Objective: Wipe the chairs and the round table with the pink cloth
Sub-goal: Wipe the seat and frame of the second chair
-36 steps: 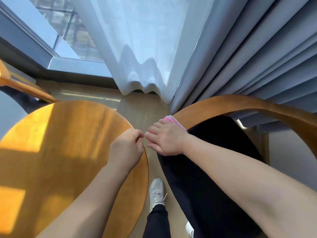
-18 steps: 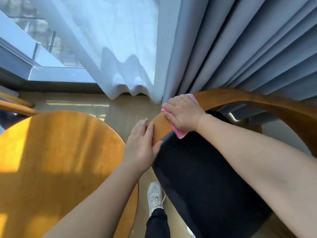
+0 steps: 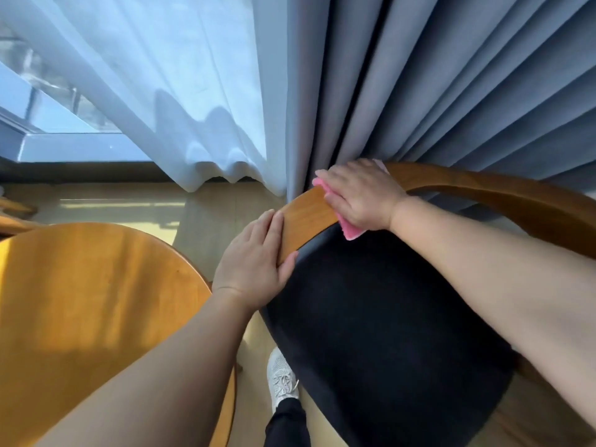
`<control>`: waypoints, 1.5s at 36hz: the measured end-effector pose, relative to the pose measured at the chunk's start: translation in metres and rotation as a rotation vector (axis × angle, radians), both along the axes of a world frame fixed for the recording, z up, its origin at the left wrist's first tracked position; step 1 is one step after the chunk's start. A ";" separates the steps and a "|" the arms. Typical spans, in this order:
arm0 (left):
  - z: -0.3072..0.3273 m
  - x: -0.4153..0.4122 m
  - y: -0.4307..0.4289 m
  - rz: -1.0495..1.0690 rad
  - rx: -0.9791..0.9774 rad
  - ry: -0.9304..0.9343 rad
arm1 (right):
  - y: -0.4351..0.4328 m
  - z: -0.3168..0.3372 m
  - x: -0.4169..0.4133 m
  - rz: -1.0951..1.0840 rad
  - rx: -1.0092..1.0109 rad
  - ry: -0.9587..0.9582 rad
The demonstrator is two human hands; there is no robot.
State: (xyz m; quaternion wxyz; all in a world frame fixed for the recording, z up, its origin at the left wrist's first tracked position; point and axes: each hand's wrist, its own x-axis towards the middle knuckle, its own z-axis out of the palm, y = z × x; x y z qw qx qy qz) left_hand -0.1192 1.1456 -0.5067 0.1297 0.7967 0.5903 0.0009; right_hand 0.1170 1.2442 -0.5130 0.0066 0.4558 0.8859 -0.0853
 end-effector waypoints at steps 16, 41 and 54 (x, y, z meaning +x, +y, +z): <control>-0.001 0.000 -0.001 0.012 -0.036 0.072 | 0.008 -0.008 0.061 -0.308 0.066 -0.045; 0.002 0.149 0.087 -0.470 0.102 -0.036 | 0.006 -0.012 0.108 -0.445 0.087 -0.070; -0.013 0.155 0.093 -0.494 0.217 -0.076 | -0.004 -0.010 0.136 -0.447 0.075 -0.096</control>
